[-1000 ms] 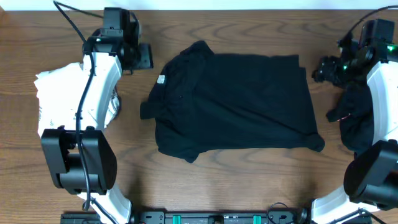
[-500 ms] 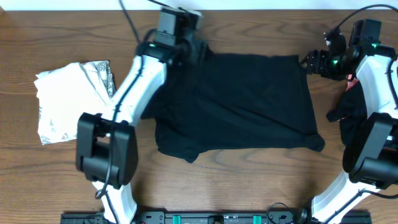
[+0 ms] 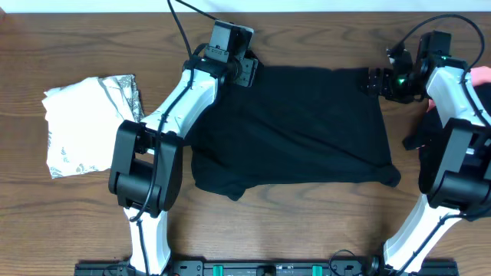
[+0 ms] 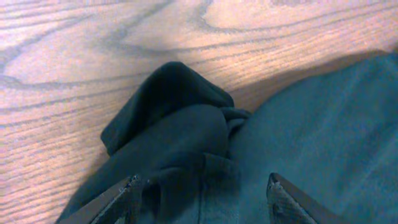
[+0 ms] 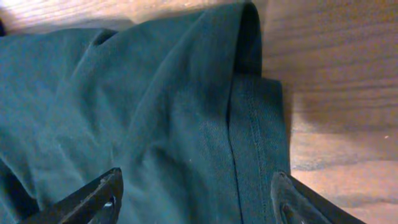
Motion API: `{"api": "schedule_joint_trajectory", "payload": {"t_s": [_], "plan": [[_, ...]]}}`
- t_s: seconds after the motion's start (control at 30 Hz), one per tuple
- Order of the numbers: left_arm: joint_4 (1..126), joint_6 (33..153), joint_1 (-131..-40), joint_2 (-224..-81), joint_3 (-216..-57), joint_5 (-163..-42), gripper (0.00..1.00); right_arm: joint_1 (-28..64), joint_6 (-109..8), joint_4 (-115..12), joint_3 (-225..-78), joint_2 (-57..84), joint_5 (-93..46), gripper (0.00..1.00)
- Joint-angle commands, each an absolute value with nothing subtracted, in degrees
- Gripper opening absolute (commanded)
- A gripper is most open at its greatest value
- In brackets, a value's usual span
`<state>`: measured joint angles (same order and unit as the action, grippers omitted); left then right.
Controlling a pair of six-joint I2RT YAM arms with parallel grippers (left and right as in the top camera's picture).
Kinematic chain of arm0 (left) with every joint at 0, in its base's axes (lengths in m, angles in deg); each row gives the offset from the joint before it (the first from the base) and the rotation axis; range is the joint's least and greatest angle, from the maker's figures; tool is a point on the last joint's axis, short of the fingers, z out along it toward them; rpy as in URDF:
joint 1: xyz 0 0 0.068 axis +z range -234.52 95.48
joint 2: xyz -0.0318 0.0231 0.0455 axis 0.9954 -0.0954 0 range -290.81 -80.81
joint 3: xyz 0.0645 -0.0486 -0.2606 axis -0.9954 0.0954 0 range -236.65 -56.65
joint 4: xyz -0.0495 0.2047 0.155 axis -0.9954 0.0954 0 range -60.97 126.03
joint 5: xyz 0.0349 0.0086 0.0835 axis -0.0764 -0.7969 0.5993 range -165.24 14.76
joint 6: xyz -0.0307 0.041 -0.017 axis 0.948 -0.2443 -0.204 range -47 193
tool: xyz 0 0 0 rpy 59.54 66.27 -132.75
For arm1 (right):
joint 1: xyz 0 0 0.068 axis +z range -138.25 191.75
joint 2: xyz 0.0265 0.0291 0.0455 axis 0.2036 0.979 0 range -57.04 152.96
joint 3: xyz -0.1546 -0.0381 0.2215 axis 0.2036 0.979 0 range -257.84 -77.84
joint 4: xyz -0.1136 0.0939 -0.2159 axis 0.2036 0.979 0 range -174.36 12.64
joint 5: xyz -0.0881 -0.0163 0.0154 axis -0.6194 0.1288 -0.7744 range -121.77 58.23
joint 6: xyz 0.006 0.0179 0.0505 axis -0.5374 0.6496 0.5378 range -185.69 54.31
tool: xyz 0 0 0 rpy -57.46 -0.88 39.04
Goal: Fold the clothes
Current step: 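Grasp the shirt's far corners with left and right grippers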
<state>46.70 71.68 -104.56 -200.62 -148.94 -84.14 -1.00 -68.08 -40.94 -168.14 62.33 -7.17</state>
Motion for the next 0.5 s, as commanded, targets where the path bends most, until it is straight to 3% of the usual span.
{"api": "schedule_joint_trajectory", "payload": {"t_s": [0.0,0.47], "plan": [[46.5,71.73,-104.43,-202.04,-149.69,-83.09,0.65,-0.59,-69.22,-41.75,-168.41,63.14,-6.02,0.73],[46.68,72.84,-104.6,-205.27,-149.62,-83.55,0.65,-0.04,-69.19,-49.71,-168.36,65.74,-4.49,0.73]]}}
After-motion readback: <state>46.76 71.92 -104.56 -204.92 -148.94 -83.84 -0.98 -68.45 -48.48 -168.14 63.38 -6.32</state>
